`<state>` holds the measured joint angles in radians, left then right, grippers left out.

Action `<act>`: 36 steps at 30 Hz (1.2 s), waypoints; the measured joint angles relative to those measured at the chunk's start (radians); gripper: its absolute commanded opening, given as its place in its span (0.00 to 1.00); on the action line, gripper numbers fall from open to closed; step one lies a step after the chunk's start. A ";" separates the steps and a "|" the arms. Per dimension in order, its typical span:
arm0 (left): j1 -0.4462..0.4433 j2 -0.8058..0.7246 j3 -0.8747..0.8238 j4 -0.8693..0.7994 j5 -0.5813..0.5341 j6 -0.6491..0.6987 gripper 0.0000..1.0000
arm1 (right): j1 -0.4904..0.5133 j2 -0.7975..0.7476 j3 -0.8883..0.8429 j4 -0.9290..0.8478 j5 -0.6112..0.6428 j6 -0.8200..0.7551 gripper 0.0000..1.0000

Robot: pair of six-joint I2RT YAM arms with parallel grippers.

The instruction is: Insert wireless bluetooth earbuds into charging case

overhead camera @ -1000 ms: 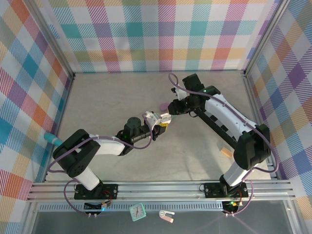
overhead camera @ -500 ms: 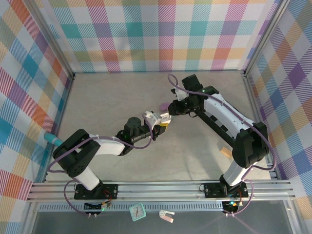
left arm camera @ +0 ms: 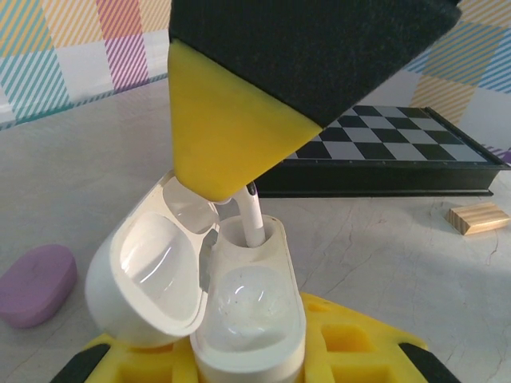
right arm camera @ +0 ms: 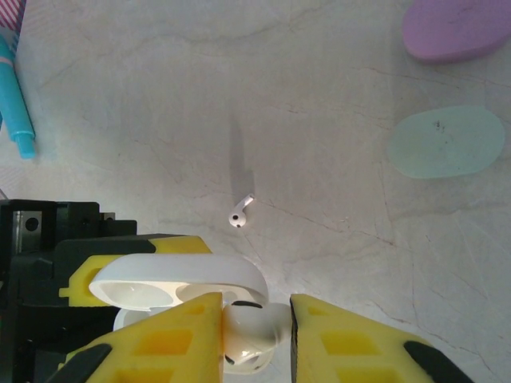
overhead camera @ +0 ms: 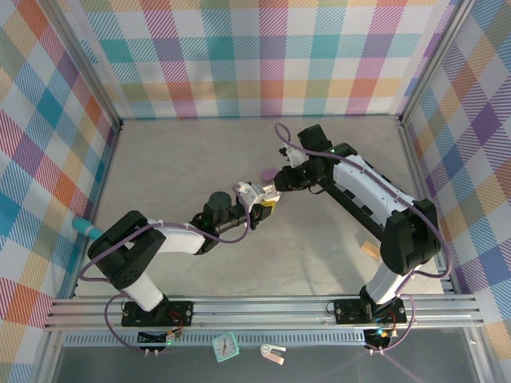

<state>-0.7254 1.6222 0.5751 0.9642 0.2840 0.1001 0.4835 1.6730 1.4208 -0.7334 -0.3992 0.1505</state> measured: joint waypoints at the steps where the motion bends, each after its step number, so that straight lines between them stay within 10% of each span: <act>1: 0.000 0.000 0.000 0.000 -0.002 -0.001 0.04 | 0.000 0.000 0.000 0.001 0.000 0.000 0.26; 36: 0.000 0.000 0.013 0.032 -0.013 -0.010 0.04 | 0.000 -0.080 -0.058 0.087 -0.077 -0.008 0.51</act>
<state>-0.7254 1.6222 0.5880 0.9958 0.2714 0.0898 0.4835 1.5929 1.3628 -0.6468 -0.4767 0.1429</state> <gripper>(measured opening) 0.208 0.509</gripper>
